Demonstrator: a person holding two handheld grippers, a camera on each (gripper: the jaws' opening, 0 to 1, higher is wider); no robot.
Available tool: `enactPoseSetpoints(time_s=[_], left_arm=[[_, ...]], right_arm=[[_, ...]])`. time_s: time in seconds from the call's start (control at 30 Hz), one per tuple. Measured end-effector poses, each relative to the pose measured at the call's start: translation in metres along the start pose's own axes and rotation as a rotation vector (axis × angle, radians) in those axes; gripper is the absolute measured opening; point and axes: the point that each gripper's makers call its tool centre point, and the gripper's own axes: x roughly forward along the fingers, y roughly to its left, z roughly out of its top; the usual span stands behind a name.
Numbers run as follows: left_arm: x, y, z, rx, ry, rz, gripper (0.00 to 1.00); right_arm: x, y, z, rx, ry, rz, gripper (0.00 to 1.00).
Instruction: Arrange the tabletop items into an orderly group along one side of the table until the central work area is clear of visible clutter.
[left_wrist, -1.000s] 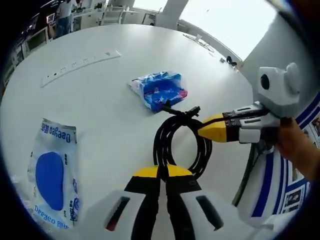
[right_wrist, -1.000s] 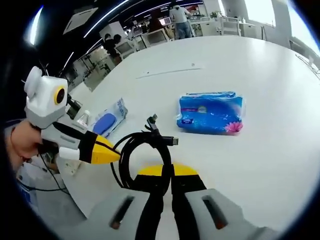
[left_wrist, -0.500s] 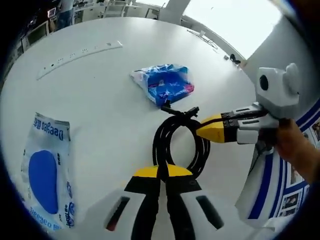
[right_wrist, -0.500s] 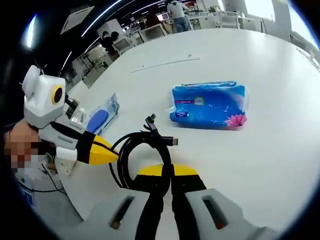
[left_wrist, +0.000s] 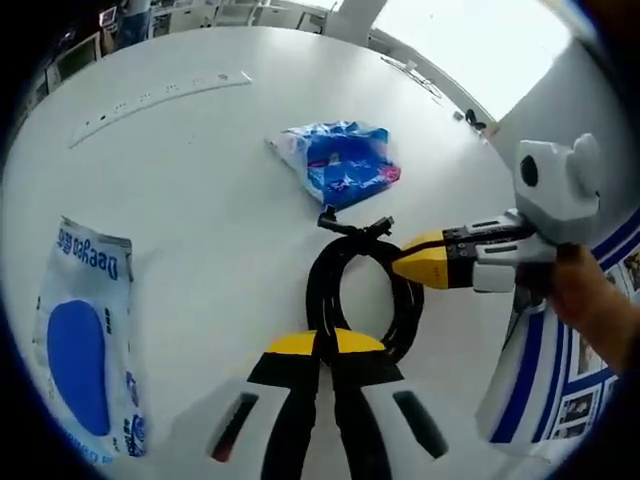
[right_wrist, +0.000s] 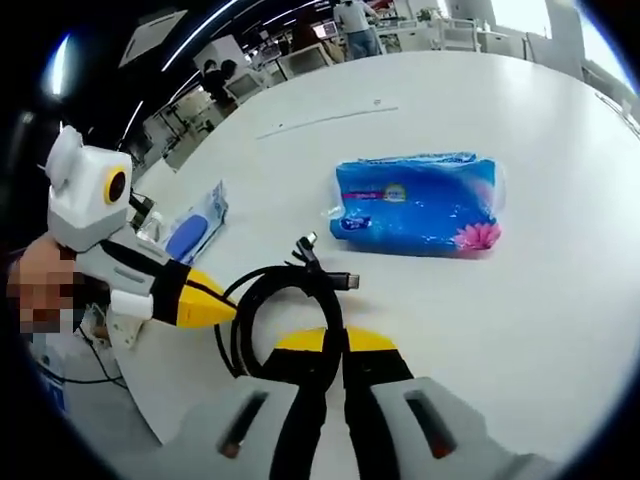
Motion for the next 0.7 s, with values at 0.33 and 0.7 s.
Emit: enactPoseSetpoints(time_s=[0.33, 0.7], left_arm=[[0.0030, 0.0027, -0.0009, -0.014, -0.001, 0.000, 0.01], [0.0035, 0.0047, 0.0000, 0.007, -0.015, 0.006, 0.02]], right_arm=[[0.0031, -0.0006, 0.0001, -0.002, -0.002, 0.000, 0.02], [0.0037, -0.0016, 0.0001, -0.021, -0.006, -0.008, 0.05]])
